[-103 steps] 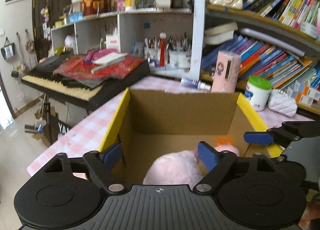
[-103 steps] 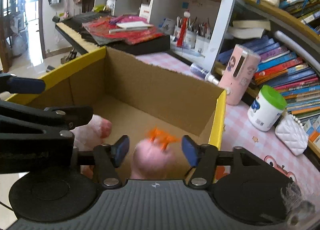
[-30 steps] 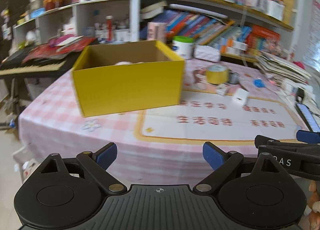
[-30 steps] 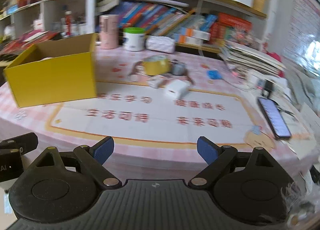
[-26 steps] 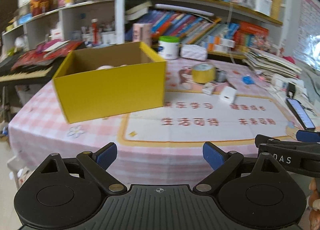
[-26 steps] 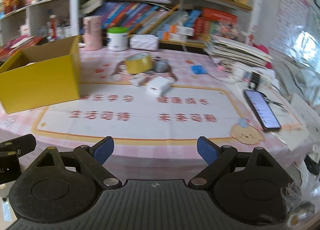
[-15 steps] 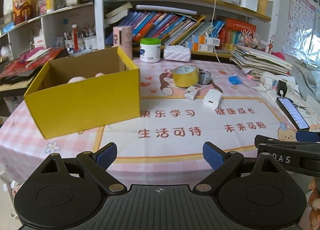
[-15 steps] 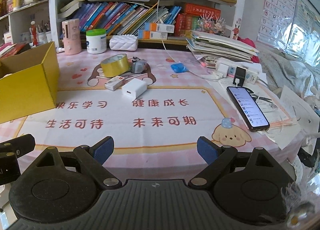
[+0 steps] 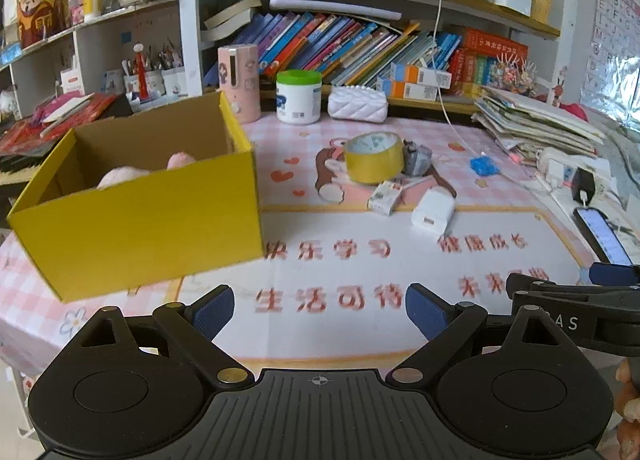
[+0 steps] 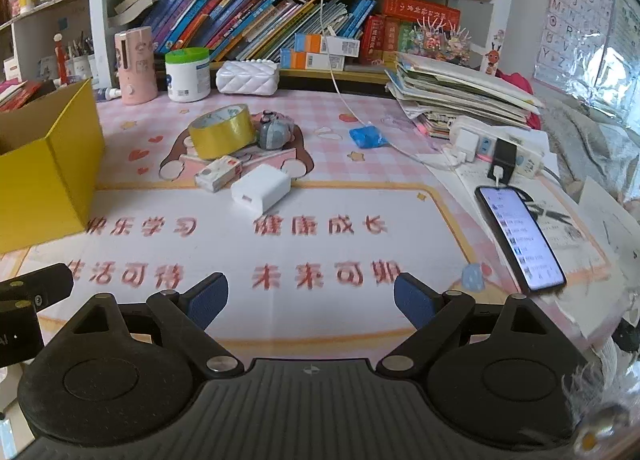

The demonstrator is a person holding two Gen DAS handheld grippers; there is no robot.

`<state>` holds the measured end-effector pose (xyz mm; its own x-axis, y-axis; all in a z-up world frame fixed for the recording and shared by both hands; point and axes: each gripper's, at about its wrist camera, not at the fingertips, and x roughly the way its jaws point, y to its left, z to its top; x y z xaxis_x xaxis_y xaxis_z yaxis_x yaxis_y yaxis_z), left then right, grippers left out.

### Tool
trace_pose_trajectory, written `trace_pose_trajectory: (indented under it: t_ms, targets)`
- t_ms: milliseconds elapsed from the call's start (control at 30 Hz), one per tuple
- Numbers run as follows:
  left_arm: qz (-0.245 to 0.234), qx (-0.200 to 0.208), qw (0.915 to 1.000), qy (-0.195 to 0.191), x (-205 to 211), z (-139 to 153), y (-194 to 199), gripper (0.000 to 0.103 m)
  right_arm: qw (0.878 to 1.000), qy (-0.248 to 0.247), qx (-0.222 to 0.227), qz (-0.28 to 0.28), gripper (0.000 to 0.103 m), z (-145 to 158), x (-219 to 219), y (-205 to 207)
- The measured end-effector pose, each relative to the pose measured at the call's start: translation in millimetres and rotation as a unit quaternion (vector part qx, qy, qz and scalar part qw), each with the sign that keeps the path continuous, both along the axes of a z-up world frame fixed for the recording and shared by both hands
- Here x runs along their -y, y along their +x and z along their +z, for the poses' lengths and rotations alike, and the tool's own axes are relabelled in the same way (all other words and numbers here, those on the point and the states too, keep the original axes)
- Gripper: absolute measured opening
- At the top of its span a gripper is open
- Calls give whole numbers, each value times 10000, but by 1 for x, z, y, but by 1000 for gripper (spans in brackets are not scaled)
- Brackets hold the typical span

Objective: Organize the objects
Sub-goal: 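Grasp the white charger with the left gripper while the right gripper grasps the blue bag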

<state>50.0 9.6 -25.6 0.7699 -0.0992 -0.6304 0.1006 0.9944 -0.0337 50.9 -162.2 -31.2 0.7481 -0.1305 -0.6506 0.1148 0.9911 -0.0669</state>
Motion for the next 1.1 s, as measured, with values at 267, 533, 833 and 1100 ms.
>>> trace_pose_trajectory:
  t_ms: [267, 533, 833, 1100]
  targets:
    - [83, 65, 9999, -70, 36, 7, 39, 94, 9999, -31, 93, 88, 90, 10, 39, 46]
    - [139, 48, 9998, -137, 82, 6, 72, 93, 9997, -43, 123, 213, 90, 13, 83, 85]
    - [56, -236, 9997, 11, 125, -7, 109, 86, 9996, 69, -15, 280, 90, 3, 125, 124]
    - [230, -648, 9976, -11, 136, -29, 145, 85, 9990, 197, 44, 387, 90, -4, 140, 159]
